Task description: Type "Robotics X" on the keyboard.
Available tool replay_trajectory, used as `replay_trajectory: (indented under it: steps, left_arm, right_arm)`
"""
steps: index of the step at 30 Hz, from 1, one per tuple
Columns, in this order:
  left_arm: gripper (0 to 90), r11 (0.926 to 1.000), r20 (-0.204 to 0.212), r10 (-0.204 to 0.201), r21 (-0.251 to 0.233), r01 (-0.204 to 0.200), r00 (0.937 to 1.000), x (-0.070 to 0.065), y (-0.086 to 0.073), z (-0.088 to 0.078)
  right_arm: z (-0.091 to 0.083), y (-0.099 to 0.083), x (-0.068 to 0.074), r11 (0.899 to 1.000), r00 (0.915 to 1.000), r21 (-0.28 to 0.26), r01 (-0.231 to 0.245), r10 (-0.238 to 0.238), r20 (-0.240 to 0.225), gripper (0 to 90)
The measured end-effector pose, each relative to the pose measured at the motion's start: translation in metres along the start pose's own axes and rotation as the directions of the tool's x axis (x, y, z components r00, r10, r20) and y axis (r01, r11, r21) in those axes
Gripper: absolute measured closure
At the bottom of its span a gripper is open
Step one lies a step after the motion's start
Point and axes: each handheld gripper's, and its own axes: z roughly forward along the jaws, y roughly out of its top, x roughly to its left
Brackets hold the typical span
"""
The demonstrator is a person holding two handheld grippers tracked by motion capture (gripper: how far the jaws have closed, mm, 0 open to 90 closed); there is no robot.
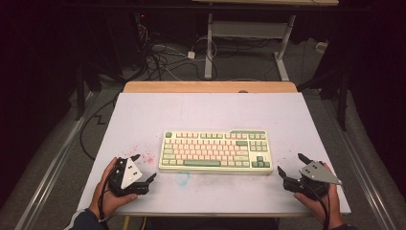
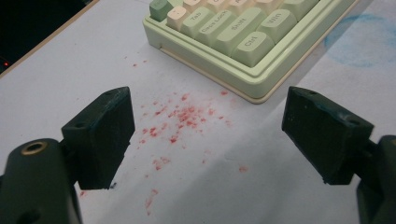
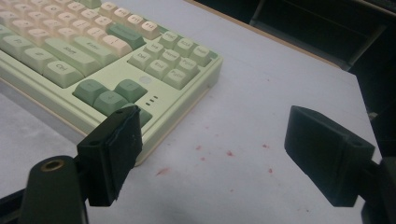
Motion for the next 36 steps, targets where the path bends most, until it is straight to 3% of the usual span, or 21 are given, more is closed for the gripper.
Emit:
replay_trajectory:
  steps: [36]
  left_arm:
    - [15.9, 0.9989, 0.004, 0.01, 0.046, -0.01, 0.9999, -0.0012, -0.0036, 0.0034]
  right_arm:
    - [0.0025, -0.0007, 0.0005, 1.0, 1.0, -0.002, -0.002, 0.002, -0.01, 19.4]
